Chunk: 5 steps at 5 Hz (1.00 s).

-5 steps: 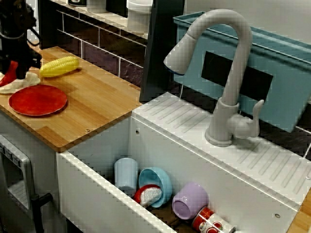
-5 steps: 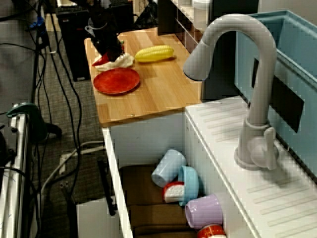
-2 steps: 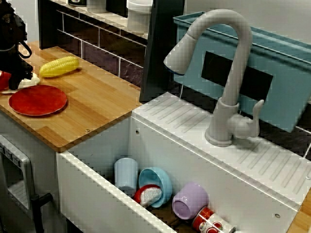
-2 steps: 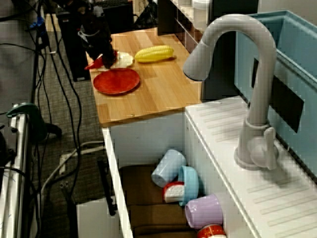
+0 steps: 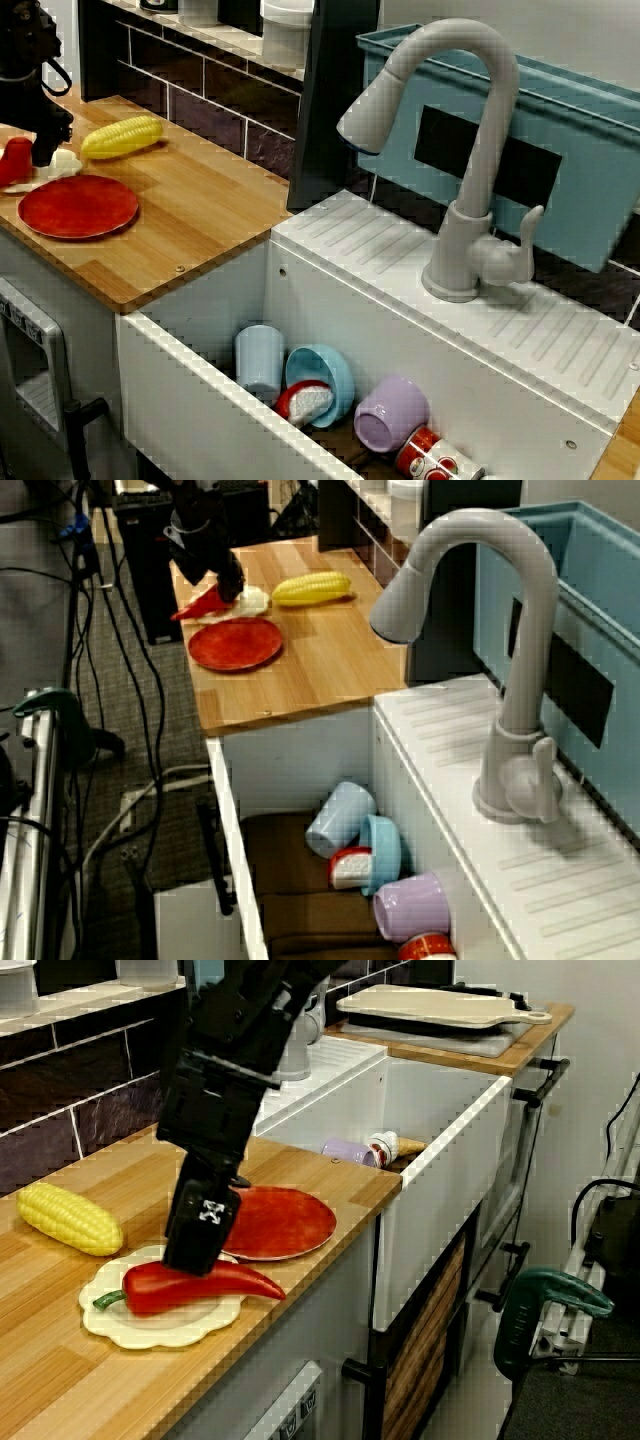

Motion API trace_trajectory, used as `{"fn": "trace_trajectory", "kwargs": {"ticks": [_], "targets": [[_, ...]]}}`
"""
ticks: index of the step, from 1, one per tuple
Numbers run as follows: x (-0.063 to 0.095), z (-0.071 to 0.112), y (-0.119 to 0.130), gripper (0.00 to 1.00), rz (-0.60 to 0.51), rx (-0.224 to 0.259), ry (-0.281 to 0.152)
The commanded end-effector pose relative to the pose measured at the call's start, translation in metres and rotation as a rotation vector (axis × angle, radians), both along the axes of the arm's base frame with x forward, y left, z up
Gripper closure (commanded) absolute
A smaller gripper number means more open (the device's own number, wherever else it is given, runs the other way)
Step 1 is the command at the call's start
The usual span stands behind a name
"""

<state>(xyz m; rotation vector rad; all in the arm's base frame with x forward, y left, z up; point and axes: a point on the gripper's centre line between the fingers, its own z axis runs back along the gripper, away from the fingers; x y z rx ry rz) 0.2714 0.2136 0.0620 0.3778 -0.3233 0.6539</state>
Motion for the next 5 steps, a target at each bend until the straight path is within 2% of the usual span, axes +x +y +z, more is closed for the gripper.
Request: {"fn": "trace_trajectory", "kwargs": {"ticks": [1,2,3,5], "targets": [[0.018,0.037,0.012,0.00,-0.044,-0.031,-0.029],[0.033,0.046,0.016,0.00,-0.070,-0.065,-0.068],[0.045,0.049,0.015,0.00,-0.163,-0.058,-0.057],[0.056,0.044,0.010,0.00,-0.349,-0.050,-0.052]]}}
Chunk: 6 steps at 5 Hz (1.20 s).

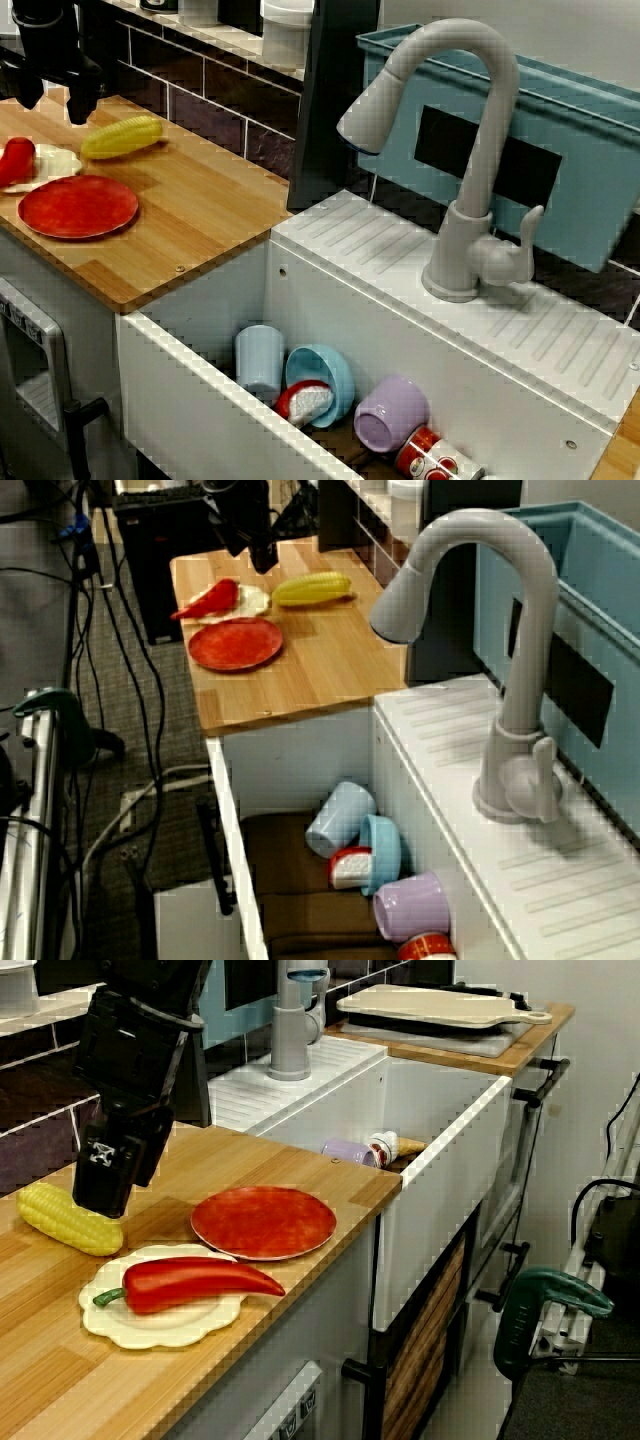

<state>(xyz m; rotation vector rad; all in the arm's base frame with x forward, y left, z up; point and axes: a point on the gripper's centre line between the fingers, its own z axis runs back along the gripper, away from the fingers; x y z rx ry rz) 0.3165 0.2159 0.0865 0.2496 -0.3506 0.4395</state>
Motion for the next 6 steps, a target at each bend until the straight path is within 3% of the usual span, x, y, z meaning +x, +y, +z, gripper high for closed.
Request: {"fn": "trace_trajectory", "kwargs": {"ticks": [1,3,6], "targets": [[0.018,0.020,0.005,0.00,-0.194,-0.010,-0.042],[0.037,0.018,0.003,0.00,-0.319,-0.100,-0.011],[0.055,0.008,-0.001,0.00,-0.308,-0.137,0.010]]}}
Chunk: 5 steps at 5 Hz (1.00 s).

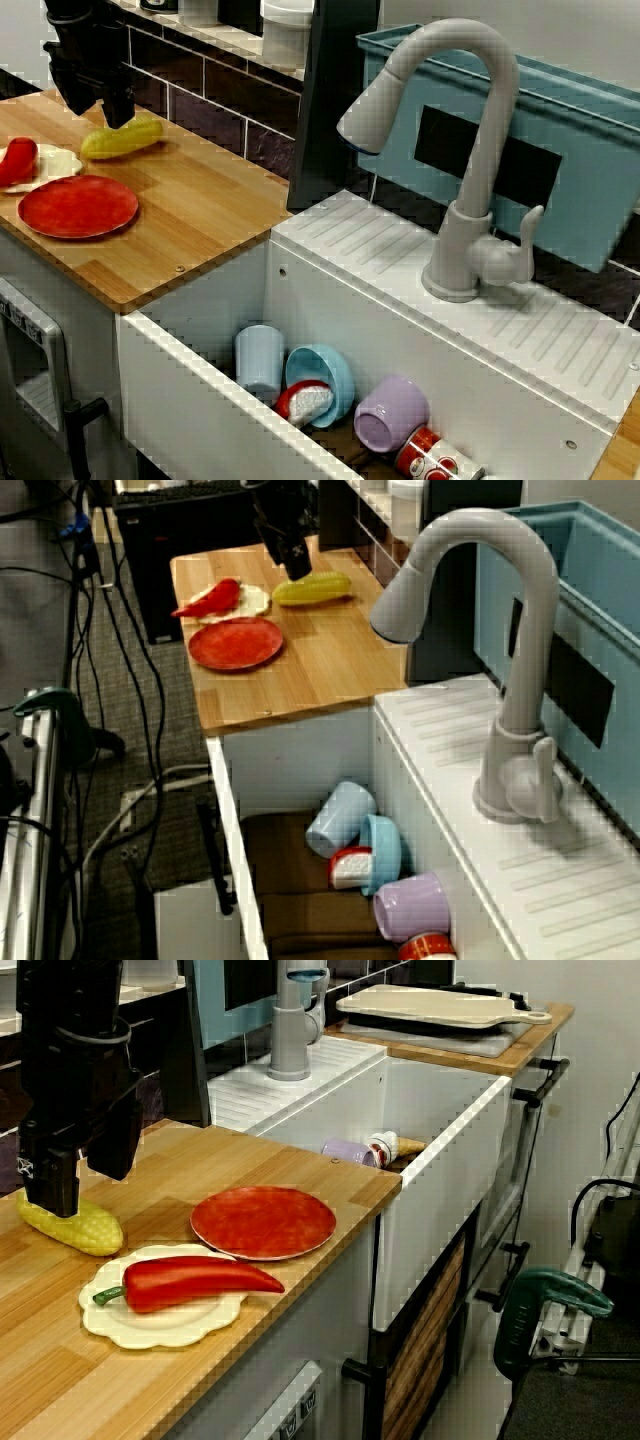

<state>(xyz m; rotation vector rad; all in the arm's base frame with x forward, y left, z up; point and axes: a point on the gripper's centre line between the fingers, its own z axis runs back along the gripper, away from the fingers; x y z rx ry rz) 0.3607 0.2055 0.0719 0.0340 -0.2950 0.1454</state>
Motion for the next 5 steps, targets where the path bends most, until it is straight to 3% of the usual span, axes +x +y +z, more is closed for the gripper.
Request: {"fn": "trace_trajectory", "kwargs": {"ticks": [1,5], "targets": [[0.014,0.019,0.008,0.00,0.050,0.025,-0.050],[0.033,0.012,0.011,0.00,0.117,0.059,-0.023]]}}
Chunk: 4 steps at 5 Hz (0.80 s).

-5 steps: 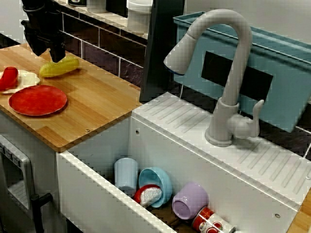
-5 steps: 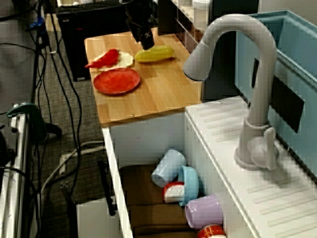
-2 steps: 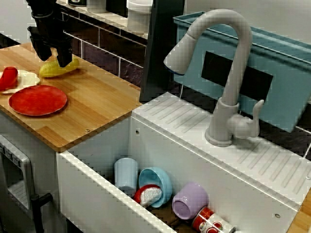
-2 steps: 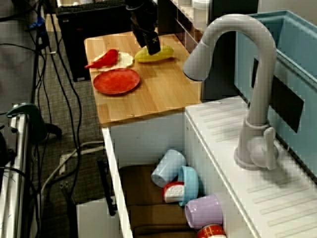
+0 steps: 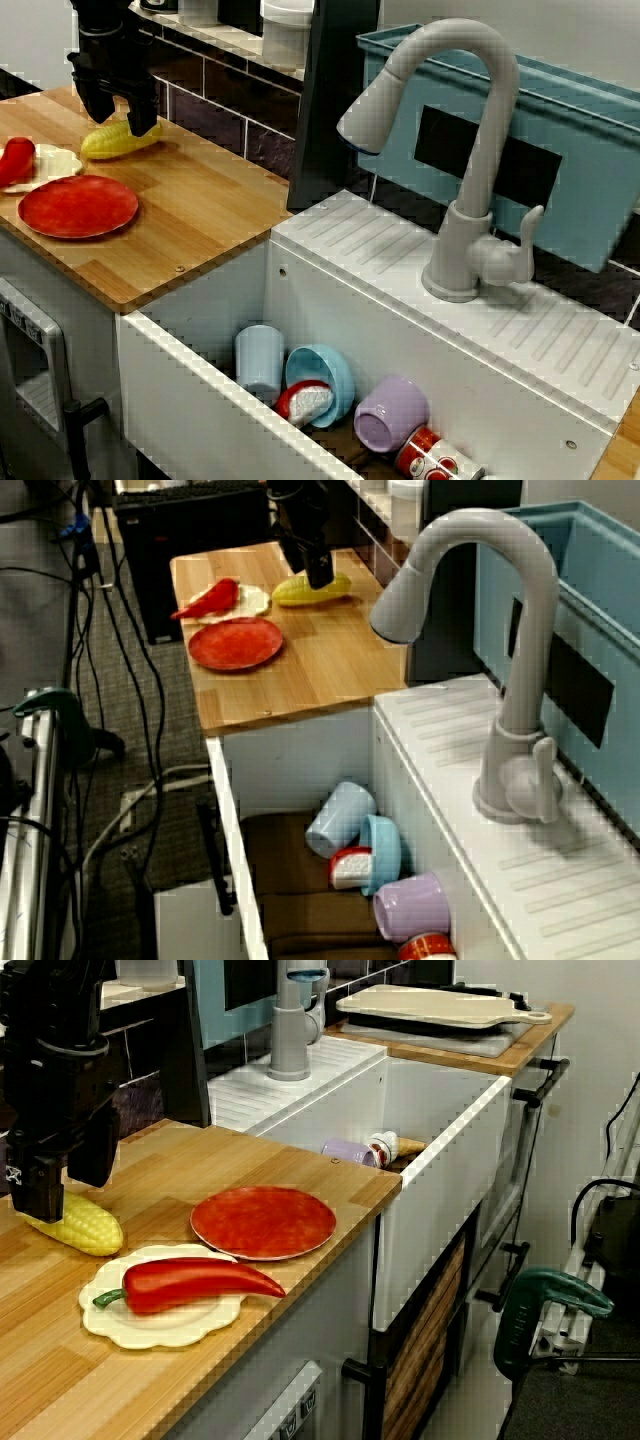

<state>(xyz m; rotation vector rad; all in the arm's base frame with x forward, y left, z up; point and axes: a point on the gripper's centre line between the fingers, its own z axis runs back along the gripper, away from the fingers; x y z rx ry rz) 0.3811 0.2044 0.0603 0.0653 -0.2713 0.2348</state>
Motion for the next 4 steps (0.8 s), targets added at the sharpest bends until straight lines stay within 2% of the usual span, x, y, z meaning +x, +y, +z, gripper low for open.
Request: {"fn": "trace_trajectory", "kwargs": {"ticks": [1,4], "targets": [[0.0128,0.0234,0.0132,0.00,0.029,0.053,-0.038],[0.0083,0.0190,0.0137,0.00,0.043,0.059,-0.031]]}}
